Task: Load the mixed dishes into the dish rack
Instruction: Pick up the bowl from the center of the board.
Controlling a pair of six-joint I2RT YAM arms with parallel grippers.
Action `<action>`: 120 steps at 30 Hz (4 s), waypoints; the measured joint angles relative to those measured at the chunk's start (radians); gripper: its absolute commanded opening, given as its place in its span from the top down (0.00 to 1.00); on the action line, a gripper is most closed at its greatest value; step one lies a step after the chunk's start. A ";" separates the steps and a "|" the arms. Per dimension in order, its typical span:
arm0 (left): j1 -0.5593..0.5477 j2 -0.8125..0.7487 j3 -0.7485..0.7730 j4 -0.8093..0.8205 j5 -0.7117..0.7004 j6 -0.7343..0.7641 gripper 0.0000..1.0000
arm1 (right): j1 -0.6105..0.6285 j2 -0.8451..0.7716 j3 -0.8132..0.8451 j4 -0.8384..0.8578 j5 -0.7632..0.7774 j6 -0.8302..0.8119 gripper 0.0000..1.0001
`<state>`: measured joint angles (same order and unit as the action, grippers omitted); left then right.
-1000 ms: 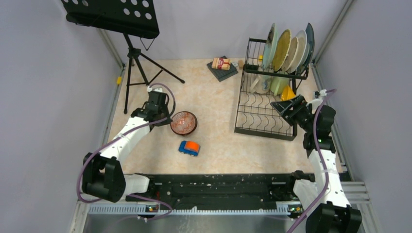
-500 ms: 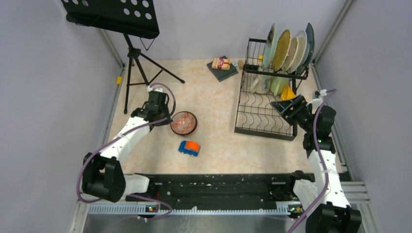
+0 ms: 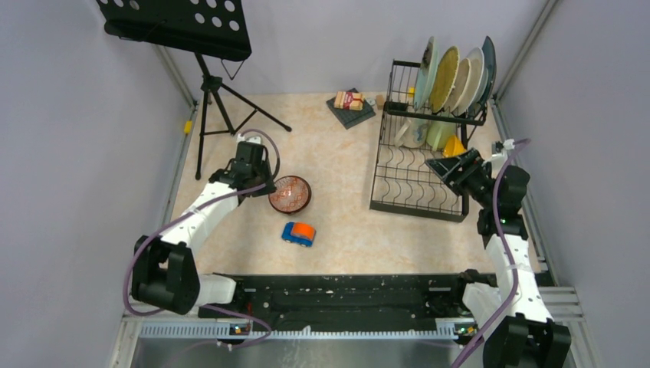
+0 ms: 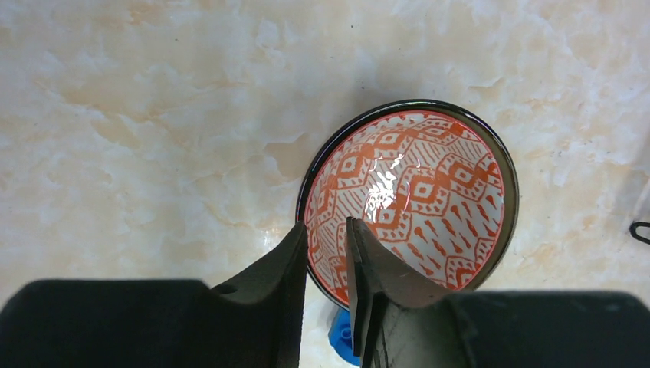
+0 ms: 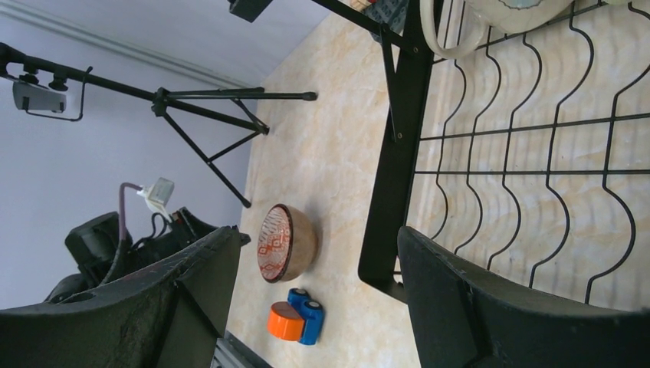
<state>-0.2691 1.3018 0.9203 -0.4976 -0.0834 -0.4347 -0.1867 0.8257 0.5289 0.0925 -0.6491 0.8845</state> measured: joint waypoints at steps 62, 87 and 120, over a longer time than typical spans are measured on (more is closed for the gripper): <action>-0.021 0.184 -0.035 0.138 0.024 -0.002 0.79 | 0.672 0.372 0.358 -0.108 0.282 -0.282 0.31; -0.022 0.140 -0.143 0.257 0.113 -0.071 0.79 | 1.055 0.969 0.753 -0.193 0.676 -0.173 0.34; -0.021 0.063 -0.220 0.333 0.101 -0.126 0.79 | 1.147 1.122 0.947 -0.374 0.848 -0.141 0.63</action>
<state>-0.2905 1.3651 0.6998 -0.1650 0.0177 -0.5606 0.9604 1.9476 1.4761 -0.2813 0.1986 0.7433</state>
